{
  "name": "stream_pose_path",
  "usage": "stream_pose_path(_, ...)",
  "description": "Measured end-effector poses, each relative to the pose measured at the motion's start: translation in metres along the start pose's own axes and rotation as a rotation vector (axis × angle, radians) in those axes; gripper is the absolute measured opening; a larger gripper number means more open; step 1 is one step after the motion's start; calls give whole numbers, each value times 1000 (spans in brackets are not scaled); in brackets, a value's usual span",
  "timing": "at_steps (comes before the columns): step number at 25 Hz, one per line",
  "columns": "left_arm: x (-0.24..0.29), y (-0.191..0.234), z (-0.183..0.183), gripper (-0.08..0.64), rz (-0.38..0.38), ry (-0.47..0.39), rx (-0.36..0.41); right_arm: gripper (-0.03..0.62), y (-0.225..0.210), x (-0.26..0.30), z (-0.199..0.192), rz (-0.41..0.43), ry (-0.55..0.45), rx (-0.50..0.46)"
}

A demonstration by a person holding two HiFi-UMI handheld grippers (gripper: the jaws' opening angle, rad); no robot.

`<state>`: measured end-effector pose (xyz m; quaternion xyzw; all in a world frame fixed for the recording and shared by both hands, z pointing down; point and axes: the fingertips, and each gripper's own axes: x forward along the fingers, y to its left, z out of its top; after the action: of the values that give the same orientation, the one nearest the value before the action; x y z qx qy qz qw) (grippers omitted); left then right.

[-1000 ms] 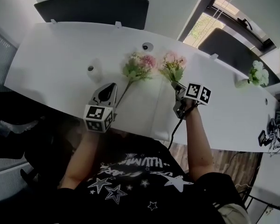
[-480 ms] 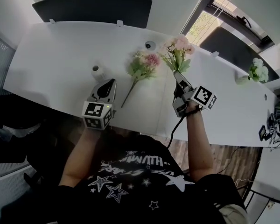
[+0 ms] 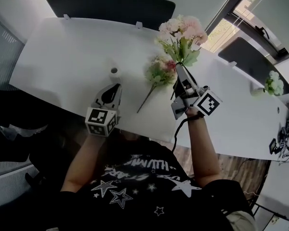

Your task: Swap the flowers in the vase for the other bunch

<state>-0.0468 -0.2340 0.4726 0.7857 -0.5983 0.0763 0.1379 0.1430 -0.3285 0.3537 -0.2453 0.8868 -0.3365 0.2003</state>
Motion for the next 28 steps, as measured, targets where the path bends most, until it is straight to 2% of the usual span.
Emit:
stream_pose_path(3, -7, 28, 3, 8, 2, -10, -12, 54, 19, 36, -17, 34, 12, -14)
stream_pose_path(6, -18, 66, 8, 9, 10, -12, 11, 54, 42, 82, -36, 70, 20, -24)
stream_pose_path(9, -19, 65, 6, 13, 9, -17, 8, 54, 51, 91, -38, 108, 12, -30)
stream_pose_path(10, -17, 57, 2, 35, 0, -10, 4, 54, 51, 89, -37, 117, 7, -31)
stream_pose_path(12, -11, 41, -7, 144, -26, 8, 2, 54, 51, 86, -34, 122, -5, -38)
stream_pose_path(14, -2, 41, -16, 186, -54, 12, 15, 54, 51, 95, -41, 117, -20, -54)
stream_pose_path(15, 5, 54, -23, 203, -68, 18, 32, 54, 51, 111, -51, 114, -28, -66)
stream_pose_path(19, 33, 127, -43, 257, -161, 49, 85, 54, 53, 197, -105, 99, -36, -119)
stream_pose_path(22, 47, 120, -47, 286, -205, 71, 141, 52, 53, 205, -109, 91, -27, -135)
stream_pose_path(26, 55, 109, -45, 326, -228, 39, 140, 52, 50, 202, -107, 78, -30, -130)
stream_pose_path(28, 56, 102, -48, 330, -254, 58, 143, 52, 51, 202, -107, 71, -28, -134)
